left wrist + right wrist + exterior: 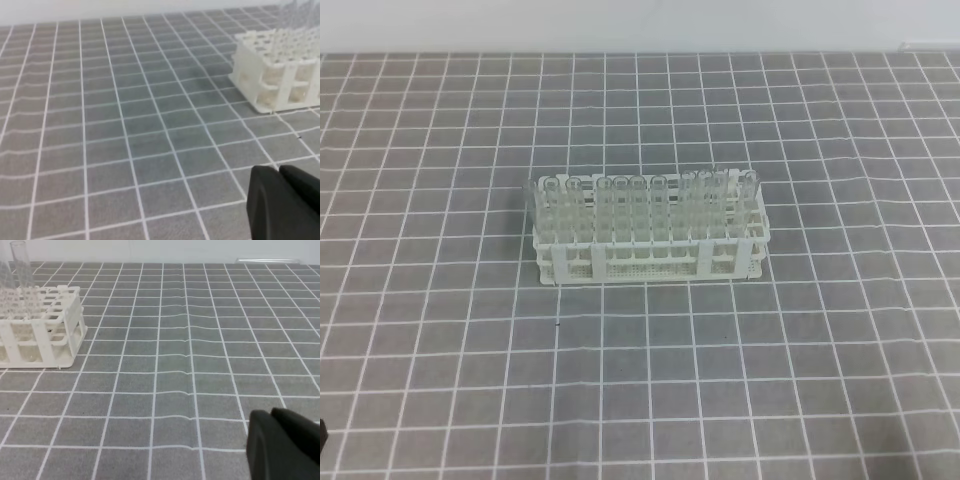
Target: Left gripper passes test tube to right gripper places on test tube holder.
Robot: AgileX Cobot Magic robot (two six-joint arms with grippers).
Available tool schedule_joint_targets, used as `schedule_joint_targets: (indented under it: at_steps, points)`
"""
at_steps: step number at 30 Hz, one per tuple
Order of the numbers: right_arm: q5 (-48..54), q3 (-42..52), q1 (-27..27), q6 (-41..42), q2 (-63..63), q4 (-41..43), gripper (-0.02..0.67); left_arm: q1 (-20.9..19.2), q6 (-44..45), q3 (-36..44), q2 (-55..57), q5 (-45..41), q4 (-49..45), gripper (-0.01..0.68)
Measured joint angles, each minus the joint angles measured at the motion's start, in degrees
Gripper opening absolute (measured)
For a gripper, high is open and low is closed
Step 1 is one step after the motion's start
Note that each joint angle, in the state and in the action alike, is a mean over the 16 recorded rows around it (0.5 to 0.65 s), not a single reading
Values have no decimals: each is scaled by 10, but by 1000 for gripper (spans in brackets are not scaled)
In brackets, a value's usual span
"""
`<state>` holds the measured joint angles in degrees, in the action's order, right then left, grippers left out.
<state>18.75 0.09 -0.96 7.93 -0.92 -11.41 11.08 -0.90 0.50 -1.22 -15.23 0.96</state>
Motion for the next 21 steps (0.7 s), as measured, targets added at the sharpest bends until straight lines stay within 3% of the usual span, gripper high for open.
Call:
schedule_joint_targets:
  at_steps: [7,21]
  points:
    - [0,0,0,0,0,0,-13,-21,72,0,1,-27,44,0]
    - [0,0,0,0,0,-1,-13,-37,73,0,0,-31,46,0]
